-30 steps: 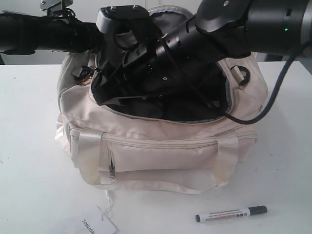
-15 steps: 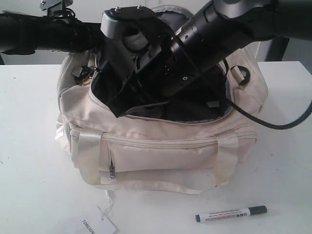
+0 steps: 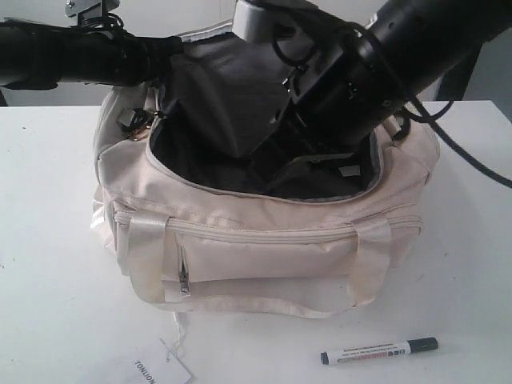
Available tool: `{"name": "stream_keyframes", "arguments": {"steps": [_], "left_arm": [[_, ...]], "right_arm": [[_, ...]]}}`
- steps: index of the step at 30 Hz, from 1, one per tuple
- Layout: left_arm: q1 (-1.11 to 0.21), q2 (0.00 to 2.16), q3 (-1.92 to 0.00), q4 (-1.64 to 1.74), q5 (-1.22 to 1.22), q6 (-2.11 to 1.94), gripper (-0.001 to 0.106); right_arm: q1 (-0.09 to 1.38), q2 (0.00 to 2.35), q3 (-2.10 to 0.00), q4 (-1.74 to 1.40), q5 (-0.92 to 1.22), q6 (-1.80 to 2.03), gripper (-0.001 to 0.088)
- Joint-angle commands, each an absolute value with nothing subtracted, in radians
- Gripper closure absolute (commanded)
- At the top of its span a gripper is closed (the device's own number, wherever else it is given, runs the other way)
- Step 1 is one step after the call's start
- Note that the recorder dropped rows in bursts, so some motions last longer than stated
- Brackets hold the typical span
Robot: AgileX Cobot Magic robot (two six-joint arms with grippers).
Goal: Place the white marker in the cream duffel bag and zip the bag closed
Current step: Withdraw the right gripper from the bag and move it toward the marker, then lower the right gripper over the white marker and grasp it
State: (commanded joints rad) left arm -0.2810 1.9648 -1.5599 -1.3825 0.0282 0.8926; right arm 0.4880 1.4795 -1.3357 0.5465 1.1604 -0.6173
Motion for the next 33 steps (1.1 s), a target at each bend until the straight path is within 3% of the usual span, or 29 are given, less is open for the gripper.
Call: {"name": "stream_keyframes", "arguments": {"steps": [12,33], "left_arm": [[-0.281,1.965,-1.560,-1.382,0.022,0.893,0.105],[-0.281,1.965,-1.560,-1.382,0.020,0.894,0.105]], "right_arm": [[0.488,1.468,-1.323,0.447,1.221,-0.617,0.0868],[0.488,1.351,-1.014,0.362,1.221,-0.778,0.0868]]}}
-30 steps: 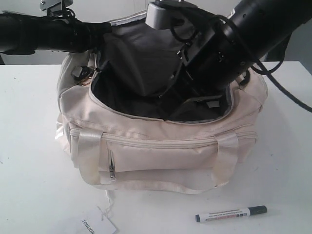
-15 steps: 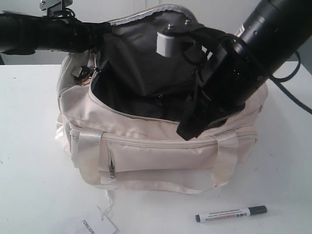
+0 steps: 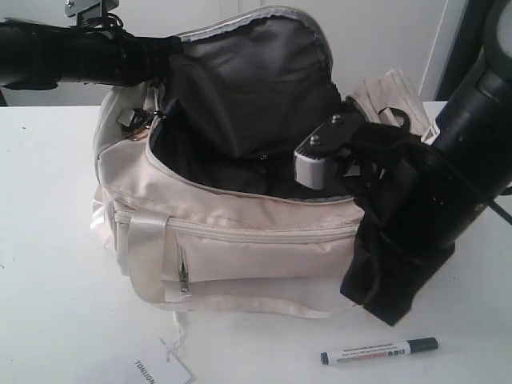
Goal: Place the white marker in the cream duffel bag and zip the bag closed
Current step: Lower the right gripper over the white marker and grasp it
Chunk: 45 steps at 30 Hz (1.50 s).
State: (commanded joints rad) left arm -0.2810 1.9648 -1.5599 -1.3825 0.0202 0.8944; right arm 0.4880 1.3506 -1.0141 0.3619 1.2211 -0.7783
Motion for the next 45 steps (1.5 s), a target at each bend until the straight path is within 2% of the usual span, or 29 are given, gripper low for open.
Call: {"name": "stream_keyframes", "arguments": {"steps": [7,15,18,22,31,35,45], "left_arm": [[-0.281,1.965,-1.560,-1.382,0.020,0.894,0.105],[-0.281,1.965,-1.560,-1.382,0.020,0.894,0.105],[-0.281,1.965,-1.560,-1.382,0.020,0.894,0.105],[-0.281,1.965,-1.560,-1.382,0.020,0.894,0.105],[-0.281,1.965,-1.560,-1.382,0.020,0.897,0.105],[-0.281,1.965,-1.560,-1.382,0.020,0.897,0.105],[-0.281,1.965,-1.560,-1.382,0.020,0.897,0.105]], "right_arm": [[0.488,1.351,-0.922,0.284,1.221,-0.854,0.0868],[0.488,1.351,-0.840,0.224,1.055,-0.951,0.0862],[0.488,1.351,-0.805,0.224,0.985,-1.018,0.0797],[0.488,1.351,-0.735,0.224,0.836,-1.176,0.0643],[0.488,1.418,-0.657,0.224,0.640,-1.342,0.0616],[0.488,1.476,-0.657,0.220,0.638,-1.394,0.0511],[0.488,1.539,-0.653,0.220,0.589,-1.392,0.0511]]}}
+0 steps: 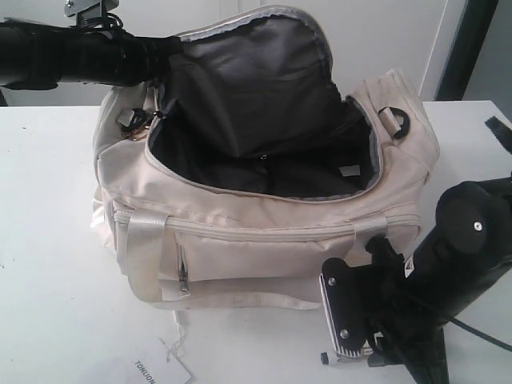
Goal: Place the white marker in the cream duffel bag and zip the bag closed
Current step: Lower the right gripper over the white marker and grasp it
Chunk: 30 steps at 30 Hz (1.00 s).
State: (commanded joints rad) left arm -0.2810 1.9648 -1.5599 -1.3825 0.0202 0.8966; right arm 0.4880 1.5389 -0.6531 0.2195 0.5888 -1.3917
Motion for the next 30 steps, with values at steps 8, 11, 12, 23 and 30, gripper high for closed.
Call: {"name": "stream_keyframes", "arguments": {"steps": [8,11,12,23,30], "left_arm": [[-0.281,1.965,-1.560,-1.382,0.020,0.897,0.105],[-0.281,1.965,-1.560,-1.382,0.020,0.897,0.105],[-0.281,1.965,-1.560,-1.382,0.020,0.897,0.105],[-0.281,1.965,-1.560,-1.382,0.020,0.897,0.105],[-0.281,1.965,-1.560,-1.382,0.020,0.897,0.105]], "right_arm": [[0.488,1.572,-0.639,0.204,0.538,-1.392,0.0511],[0.488,1.579,-0.639,0.204,0.535,-1.392,0.0511],[0.488,1.583,-0.639,0.204,0.535,-1.392,0.0511],[0.488,1.610,-0.639,0.204,0.533,-1.390,0.0511],[0.488,1.618,-0.639,0.204,0.533,-1.390,0.0518]]}}
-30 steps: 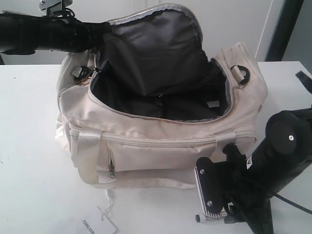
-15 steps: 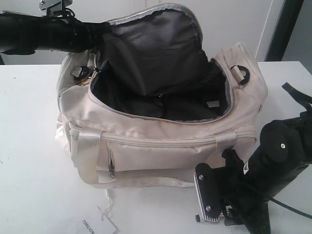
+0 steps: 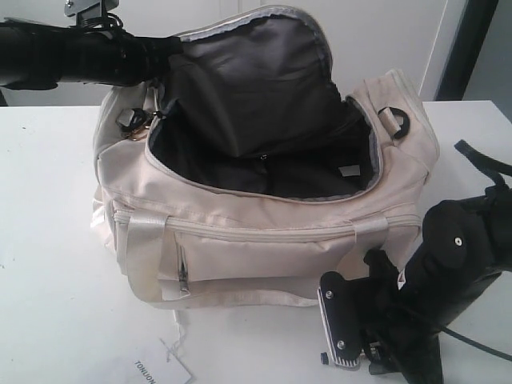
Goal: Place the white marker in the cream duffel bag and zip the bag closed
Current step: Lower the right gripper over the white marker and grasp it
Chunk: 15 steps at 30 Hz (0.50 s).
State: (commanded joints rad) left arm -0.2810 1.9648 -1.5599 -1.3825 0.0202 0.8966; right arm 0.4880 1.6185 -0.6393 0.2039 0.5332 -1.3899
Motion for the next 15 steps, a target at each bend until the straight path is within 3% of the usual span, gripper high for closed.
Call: {"name": "stream_keyframes", "arguments": {"steps": [10,15], "left_arm": [[-0.281,1.965,-1.560,-1.382,0.020,0.897,0.105],[-0.281,1.965,-1.560,-1.382,0.020,0.897,0.105]], "right_arm": [[0.488,1.617,-0.639,0.204,0.533,-1.385,0.0864],[0.488,1.593,-0.639,0.204,0.533,-1.385,0.0868]]}}
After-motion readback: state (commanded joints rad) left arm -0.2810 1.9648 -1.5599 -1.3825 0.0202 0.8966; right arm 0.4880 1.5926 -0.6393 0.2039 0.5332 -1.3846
